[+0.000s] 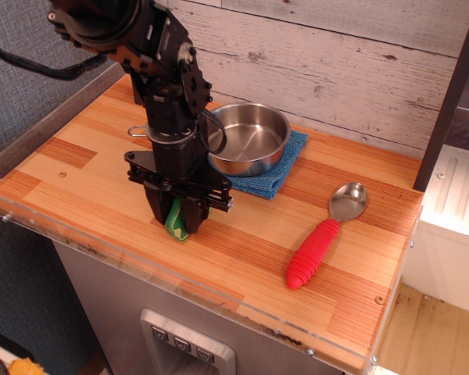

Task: Place the green vegetable in the silver pot.

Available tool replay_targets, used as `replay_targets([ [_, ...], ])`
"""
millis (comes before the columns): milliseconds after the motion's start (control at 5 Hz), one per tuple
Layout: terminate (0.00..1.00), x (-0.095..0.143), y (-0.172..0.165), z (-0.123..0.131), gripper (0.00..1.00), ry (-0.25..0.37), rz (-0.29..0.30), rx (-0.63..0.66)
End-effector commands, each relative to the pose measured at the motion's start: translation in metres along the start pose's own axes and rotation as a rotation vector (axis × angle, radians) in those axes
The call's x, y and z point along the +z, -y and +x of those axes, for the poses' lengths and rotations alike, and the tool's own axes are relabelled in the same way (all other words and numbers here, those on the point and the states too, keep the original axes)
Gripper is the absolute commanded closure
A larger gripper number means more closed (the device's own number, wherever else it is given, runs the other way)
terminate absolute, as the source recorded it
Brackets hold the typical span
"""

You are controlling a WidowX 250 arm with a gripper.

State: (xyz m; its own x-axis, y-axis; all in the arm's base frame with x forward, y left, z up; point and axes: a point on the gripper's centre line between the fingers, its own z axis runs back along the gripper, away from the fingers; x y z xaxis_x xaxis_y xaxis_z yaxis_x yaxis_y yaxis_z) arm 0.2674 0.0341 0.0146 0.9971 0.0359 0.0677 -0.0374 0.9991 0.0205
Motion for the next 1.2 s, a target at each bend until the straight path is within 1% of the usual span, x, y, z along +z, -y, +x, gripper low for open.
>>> replay_targets([
  [0, 0.00, 0.075, 0.005, 0.039, 1.00, 0.139, -0.049, -0.028],
  [200, 0.00, 0.103, 0.009, 0.068, 1.00, 0.204, -0.048, -0.036],
  [400, 0.00, 0.092, 0.013, 0.089, 1.00, 0.188, -0.048, -0.040],
  [600, 0.00, 0.069, 0.018, 0.097, 1.00, 0.143, -0.032, -0.054],
  [800, 0.00, 0.050, 0.018, 0.099, 1.00, 0.114, -0.027, -0.048],
  [1000, 0.00, 0.038, 0.015, 0.106, 1.00, 0.125, -0.026, -0.044],
])
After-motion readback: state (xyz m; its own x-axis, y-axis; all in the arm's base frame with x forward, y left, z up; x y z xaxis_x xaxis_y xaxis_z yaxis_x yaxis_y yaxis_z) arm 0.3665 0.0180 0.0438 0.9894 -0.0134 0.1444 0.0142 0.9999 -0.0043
